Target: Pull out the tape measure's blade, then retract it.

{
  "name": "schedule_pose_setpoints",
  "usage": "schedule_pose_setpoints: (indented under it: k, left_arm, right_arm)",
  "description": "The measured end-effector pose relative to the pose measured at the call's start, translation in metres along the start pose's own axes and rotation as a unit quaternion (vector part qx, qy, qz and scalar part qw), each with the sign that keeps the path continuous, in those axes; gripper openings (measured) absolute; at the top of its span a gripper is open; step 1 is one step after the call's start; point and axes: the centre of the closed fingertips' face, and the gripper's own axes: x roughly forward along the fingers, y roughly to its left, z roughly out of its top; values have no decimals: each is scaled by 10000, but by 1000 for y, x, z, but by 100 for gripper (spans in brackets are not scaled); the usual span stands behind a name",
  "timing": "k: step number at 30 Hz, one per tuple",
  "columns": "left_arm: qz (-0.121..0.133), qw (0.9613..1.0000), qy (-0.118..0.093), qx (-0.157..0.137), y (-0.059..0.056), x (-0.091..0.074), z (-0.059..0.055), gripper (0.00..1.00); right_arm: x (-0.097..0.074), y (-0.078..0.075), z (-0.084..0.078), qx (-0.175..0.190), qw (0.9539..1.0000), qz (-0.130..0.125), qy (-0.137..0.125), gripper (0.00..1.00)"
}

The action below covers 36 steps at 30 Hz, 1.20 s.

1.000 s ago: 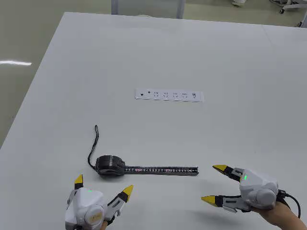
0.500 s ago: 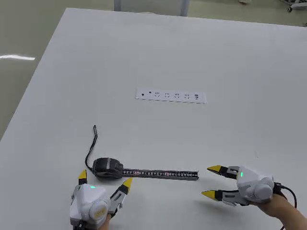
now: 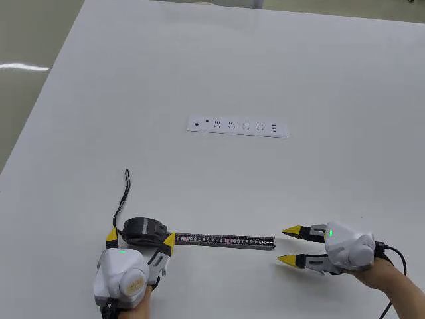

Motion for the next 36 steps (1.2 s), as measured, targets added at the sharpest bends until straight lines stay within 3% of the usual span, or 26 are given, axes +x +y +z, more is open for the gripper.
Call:
schedule_pose_setpoints:
  k: [14, 23, 36]
  left_arm:
    - [204, 9994, -62, -264, 3, 11, 1, 65]
    - [264, 9993, -146, -240, 5, 11, 2, 65]
    - [275, 9993, -34, -233, 6, 12, 1, 64]
  right_arm:
    - [18, -7, -6, -181, 9994, 298, 24, 22]
    - [25, -4, -6, -215, 9984, 523, -1, 17]
    - [26, -4, -5, -244, 9982, 547, -93, 13]
